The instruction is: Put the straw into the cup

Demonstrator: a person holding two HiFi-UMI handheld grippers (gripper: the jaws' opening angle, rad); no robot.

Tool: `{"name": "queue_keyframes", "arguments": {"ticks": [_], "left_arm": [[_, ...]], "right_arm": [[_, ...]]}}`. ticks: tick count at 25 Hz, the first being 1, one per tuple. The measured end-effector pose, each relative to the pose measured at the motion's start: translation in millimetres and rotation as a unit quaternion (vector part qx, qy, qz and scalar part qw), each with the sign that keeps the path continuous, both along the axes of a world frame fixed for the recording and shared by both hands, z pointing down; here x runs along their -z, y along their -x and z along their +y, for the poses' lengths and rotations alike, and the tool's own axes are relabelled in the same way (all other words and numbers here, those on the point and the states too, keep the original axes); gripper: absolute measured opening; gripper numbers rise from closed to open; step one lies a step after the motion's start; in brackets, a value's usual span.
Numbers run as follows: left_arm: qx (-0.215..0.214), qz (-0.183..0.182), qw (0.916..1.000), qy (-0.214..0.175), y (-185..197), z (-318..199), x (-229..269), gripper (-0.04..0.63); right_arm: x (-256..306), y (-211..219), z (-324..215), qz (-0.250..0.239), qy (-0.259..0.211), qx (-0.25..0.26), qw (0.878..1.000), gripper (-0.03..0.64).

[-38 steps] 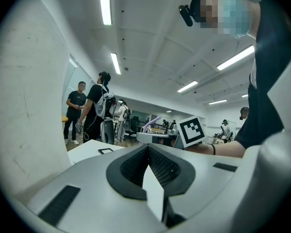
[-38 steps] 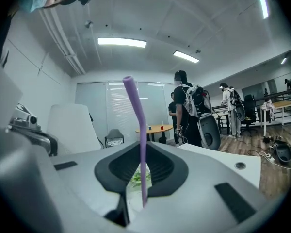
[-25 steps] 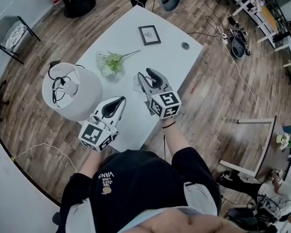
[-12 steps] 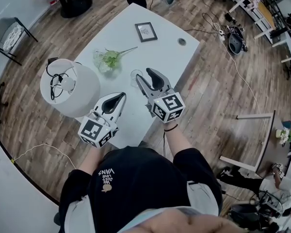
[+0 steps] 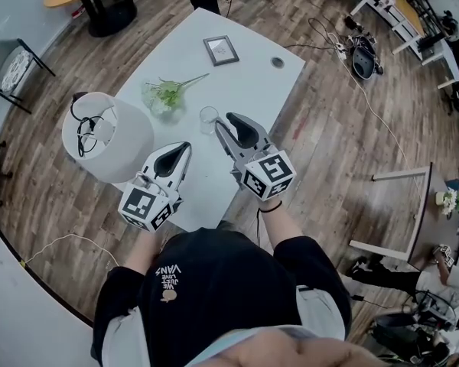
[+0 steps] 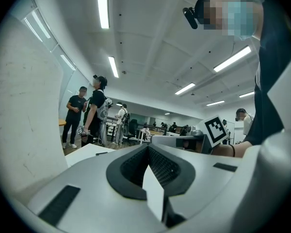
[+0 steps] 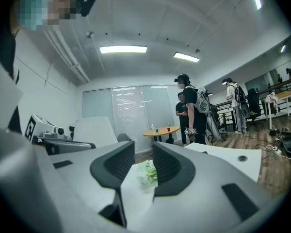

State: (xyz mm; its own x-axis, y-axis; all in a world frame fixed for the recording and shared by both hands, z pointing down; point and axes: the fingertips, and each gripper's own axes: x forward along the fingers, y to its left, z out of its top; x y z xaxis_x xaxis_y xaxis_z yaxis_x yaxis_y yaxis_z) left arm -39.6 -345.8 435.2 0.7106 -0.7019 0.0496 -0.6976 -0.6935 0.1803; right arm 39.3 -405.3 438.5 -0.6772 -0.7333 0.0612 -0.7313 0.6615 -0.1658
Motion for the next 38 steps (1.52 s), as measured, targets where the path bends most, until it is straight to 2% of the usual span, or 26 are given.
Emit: {"name": "queue_keyframes", "arguments": {"ticks": [2, 5, 9, 17, 38], "left_arm": [[0.001, 0.002, 1.0, -0.002, 0.6, 2.6, 1.5, 0.011], [0.001, 0.004, 1.0, -0.004, 1.9, 5.5, 3.8, 0.011], [-0.003, 0.006, 0.9999, -0.008, 0.3, 7.9, 6.3, 0.011], [-0.015, 0.007, 0.9998, -0.01, -5.0, 12.0, 6.1, 0.011], [-0.017, 0.008, 0.9998, -0.005, -8.5, 15.3, 1.0, 0.011]], "right_arm": [[8.8, -4.4, 9.7, -0.002, -0.01, -0.005, 1.0, 0.061], [20.7, -5.0, 25.7, -0.005, -0.025, -0.004, 1.0, 0.032], [24.6, -3.4, 44.5, 0.004, -0.031, -0.003, 1.0, 0.023], [7.4, -8.5, 66.2, 0.002, -0.004, -0.018, 1.0, 0.02], [-5.2, -10.5, 72.3, 0.014, 0.011, -0.024, 1.0, 0.017]]}}
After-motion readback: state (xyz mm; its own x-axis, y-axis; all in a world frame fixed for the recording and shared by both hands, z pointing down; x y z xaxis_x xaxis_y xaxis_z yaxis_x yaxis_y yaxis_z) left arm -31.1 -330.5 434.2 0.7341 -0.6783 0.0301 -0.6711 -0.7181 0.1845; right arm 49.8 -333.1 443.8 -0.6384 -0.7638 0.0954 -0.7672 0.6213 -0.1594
